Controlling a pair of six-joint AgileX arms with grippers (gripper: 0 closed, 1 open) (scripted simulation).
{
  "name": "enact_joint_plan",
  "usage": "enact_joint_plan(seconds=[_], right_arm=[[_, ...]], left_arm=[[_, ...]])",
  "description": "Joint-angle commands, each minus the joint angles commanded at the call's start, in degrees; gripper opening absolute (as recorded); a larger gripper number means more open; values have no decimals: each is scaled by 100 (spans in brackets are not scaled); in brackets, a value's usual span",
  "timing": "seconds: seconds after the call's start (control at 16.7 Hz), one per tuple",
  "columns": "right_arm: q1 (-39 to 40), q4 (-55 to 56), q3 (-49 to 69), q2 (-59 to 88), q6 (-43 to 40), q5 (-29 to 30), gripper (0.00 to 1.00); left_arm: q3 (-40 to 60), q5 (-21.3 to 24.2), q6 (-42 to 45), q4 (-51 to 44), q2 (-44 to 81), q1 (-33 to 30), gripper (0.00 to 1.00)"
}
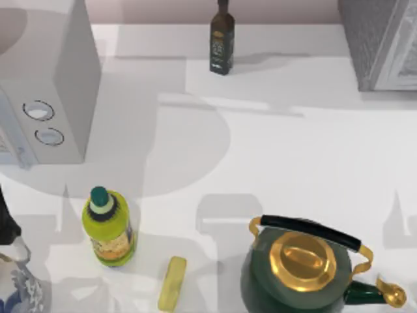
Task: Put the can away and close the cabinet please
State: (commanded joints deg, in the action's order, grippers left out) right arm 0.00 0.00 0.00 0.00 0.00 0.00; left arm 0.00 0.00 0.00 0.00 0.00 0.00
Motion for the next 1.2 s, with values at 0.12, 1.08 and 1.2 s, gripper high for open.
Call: enact_joint_plan(seconds=[0.12,1.08,1.2], right_arm=[[13,-3,6,30,-6,-8,100],[-3827,5354,1714,6745,182,-4275,100],[-4458,5952,1866,7633,186,-4793,100]], left_arm=[[0,0,0,0,0,0,100],[0,0,0,0,0,0,100],[0,0,0,0,0,0,100]])
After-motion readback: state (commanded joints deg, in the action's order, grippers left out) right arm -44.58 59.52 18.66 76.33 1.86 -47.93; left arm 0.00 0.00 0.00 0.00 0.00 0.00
